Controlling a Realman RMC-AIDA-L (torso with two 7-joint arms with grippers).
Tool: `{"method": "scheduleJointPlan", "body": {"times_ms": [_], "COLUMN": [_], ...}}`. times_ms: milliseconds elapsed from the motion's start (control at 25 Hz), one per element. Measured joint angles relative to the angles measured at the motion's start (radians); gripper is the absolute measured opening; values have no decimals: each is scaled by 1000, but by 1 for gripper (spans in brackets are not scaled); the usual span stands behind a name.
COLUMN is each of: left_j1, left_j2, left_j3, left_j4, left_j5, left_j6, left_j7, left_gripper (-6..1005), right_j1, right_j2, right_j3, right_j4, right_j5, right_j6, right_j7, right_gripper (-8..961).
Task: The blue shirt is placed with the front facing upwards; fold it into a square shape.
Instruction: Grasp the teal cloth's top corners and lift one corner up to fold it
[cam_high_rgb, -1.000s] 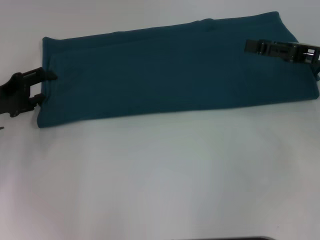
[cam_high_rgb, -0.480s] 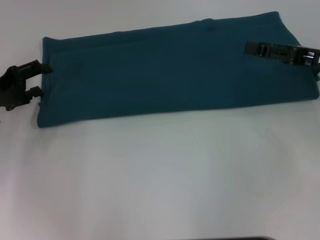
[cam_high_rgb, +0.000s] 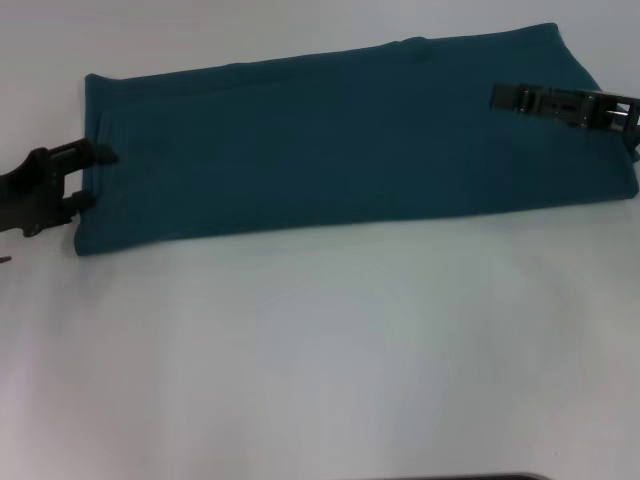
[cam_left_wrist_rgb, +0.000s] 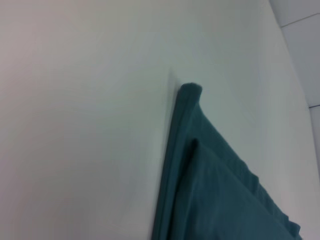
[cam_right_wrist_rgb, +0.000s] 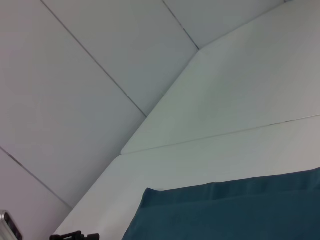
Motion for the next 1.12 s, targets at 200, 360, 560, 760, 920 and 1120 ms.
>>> {"method": "scheduleJointPlan", "body": {"times_ms": [200, 360, 560, 760, 920, 1120], "left_j1": [0, 0, -1, -11, -13, -12], "left_j2": [1, 1, 1, -2, -14, -16], "left_j3": [1, -1, -8, -9, -4, -1], "left_j4": [9, -5, -43, -51, -38, -20], "left_j5": [3, -2, -9, -11, -10, -2], "left_j6": [15, 21, 18, 32, 39, 29], "left_j7": [4, 4, 3, 0, -1, -1], "left_gripper": [823, 823, 823, 823, 824, 824], "right_j1": [0, -1, -3, -5, -6, -3], "right_j2": [0, 0, 1, 4, 5, 2], "right_j3": [0, 0, 0, 0, 0, 0], "right_j4": [0, 1, 2, 2, 2, 2], "right_j5": [-1, -1, 0, 0, 0, 0], "right_j6": [0, 0, -1, -2, -2, -2], "right_j7": [0, 0, 0, 0, 0, 0], "right_gripper": [875, 874, 873, 872, 871, 870]}}
